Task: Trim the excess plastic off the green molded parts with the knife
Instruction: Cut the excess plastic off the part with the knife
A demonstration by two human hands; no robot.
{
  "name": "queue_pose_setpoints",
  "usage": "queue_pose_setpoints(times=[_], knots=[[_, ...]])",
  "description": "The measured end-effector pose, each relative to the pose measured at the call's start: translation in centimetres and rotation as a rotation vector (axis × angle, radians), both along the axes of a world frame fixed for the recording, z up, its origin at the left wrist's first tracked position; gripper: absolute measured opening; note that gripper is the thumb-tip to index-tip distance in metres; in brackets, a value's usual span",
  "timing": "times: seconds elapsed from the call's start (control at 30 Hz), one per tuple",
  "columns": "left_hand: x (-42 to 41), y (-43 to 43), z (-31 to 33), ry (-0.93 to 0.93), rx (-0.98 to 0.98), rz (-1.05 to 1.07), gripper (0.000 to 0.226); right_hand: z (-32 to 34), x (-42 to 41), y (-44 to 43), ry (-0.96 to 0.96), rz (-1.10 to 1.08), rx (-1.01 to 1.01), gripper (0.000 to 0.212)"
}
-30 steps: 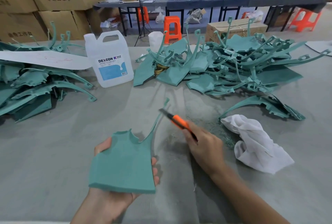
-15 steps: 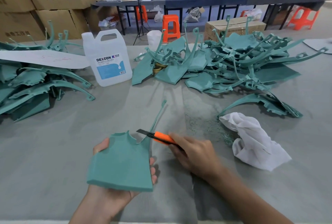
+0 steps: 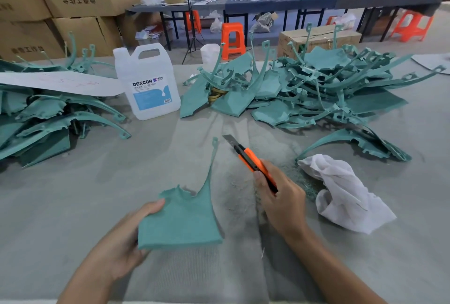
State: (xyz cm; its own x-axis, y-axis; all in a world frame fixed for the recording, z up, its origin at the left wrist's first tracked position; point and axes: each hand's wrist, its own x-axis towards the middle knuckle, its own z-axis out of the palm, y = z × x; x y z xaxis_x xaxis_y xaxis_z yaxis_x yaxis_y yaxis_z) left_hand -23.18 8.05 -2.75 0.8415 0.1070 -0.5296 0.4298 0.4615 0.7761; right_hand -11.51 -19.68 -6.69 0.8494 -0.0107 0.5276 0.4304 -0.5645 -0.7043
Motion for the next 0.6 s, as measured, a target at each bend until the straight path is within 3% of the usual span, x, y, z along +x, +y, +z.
queue_pose_setpoints(times=[0.1, 0.2, 0.27, 0.33, 0.5, 0.6], knots=[[0.6, 2.1, 0.1, 0.056, 0.319, 0.018, 0.035, 0.0, 0.1, -0.3, 0.038, -0.018, 0.021, 0.037], [1.6, 4.1, 0.4, 0.079, 0.943, 0.075, 0.038, 0.0, 0.1, -0.2, 0.072, -0.034, 0.050, 0.038], [2.3, 4.1, 1.1, 0.017, 1.301, 0.155, 0.023, 0.0, 0.3, -0.1, 0.071, -0.038, 0.052, 0.039], [3.3, 2.2, 1.7, -0.116, 1.396, 0.181, 0.008, -0.1, 0.4, -0.1, 0.068, -0.050, 0.045, 0.041], [8.5, -4.9, 0.2, -0.284, 1.355, -0.028, 0.022, 0.1, 0.3, -0.2, 0.110, -0.079, 0.088, 0.035], [11.4, -7.5, -0.7, -0.296, 1.484, -0.103, 0.035, 0.3, 0.2, -0.2, 0.101, -0.104, 0.099, 0.030]])
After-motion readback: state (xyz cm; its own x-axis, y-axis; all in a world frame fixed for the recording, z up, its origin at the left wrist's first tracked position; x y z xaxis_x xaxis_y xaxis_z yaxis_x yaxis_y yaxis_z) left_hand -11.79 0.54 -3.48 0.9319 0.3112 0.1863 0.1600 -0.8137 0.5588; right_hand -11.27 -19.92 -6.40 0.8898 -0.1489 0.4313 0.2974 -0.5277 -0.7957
